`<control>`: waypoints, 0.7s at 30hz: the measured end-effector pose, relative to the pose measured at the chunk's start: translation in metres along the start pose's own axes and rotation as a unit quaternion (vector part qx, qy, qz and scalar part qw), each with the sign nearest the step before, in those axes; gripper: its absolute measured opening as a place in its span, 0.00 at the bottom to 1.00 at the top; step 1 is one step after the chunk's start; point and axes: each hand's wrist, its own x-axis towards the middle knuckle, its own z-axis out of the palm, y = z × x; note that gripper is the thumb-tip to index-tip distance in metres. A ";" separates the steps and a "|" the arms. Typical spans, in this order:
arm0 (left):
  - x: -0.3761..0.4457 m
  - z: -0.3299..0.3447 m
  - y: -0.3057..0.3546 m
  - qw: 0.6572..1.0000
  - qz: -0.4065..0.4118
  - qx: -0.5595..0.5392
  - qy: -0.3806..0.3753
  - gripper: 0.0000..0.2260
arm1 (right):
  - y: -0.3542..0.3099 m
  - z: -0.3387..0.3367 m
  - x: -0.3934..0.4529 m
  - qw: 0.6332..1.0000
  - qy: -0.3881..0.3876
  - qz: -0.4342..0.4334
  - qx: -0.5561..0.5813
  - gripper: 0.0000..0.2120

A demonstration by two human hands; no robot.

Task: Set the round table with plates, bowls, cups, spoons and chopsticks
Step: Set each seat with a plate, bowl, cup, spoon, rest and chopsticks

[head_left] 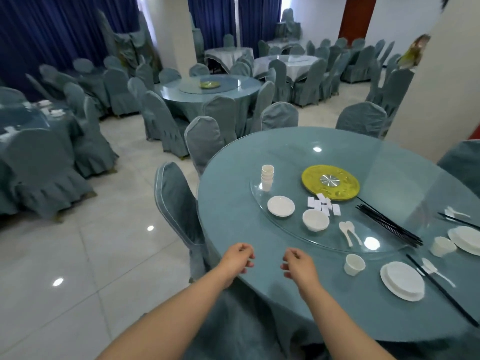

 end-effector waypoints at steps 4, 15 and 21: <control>-0.003 -0.051 -0.011 0.998 0.020 -0.057 0.007 0.06 | -0.020 0.044 -0.023 0.999 0.009 -0.009 0.039 0.07; -0.016 -0.227 -0.016 0.992 0.107 -0.056 -0.042 0.07 | -0.051 0.190 -0.085 0.987 0.087 -0.026 0.134 0.05; -0.017 -0.280 0.000 0.985 0.139 -0.063 -0.076 0.07 | -0.074 0.227 -0.113 0.980 0.120 -0.060 0.144 0.06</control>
